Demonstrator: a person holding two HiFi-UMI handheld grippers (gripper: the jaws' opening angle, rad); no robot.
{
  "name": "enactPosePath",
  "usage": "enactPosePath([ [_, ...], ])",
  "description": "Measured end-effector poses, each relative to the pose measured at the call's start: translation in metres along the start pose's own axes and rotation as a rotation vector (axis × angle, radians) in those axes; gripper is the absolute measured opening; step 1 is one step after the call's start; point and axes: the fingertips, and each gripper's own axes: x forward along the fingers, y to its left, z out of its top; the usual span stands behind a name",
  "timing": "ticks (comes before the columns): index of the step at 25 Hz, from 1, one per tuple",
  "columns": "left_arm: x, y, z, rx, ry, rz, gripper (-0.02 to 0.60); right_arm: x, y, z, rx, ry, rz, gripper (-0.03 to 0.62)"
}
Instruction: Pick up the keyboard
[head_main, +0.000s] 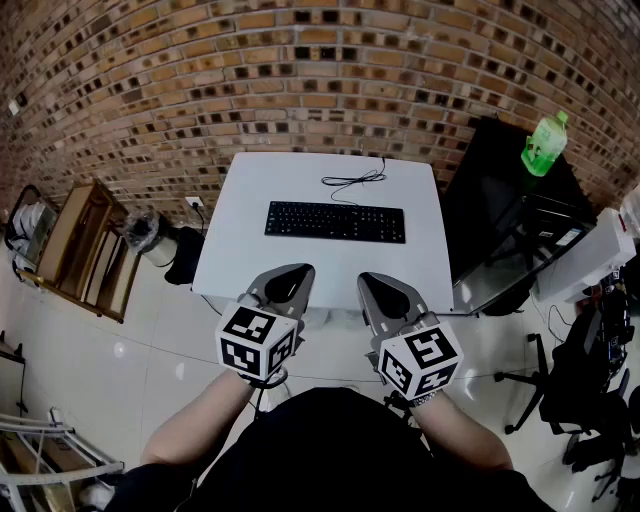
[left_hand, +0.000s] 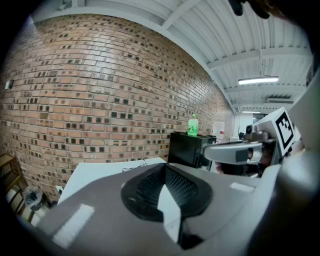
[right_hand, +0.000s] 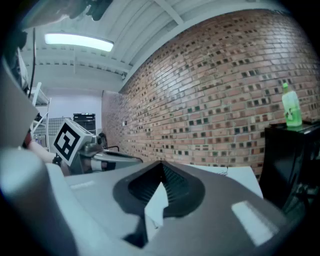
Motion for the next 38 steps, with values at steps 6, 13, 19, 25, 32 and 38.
enactPosePath([
  [6,0.01,-0.015,0.0,-0.013,-0.01,0.02,0.006,-0.009,-0.012,-0.001,-0.01,0.002,0.026,0.002],
  [13,0.014,-0.015,-0.007,-0.065,0.0,0.06,0.006,-0.011,-0.018,-0.005,-0.012,0.009,0.066,0.002],
  [19,0.02,0.008,-0.013,-0.124,0.022,0.09,0.009,0.0,-0.021,-0.008,-0.008,0.02,0.08,0.002],
  [25,0.035,0.051,-0.019,-0.184,0.041,0.121,0.048,0.025,-0.029,-0.009,-0.005,0.036,0.065,0.002],
  [32,0.067,0.127,-0.042,-0.274,0.12,0.159,0.129,0.075,-0.047,-0.014,0.026,0.085,0.024,0.002],
  [38,0.099,0.208,-0.073,-0.343,0.213,0.195,0.155,0.132,-0.06,-0.019,0.052,0.126,-0.006,0.002],
])
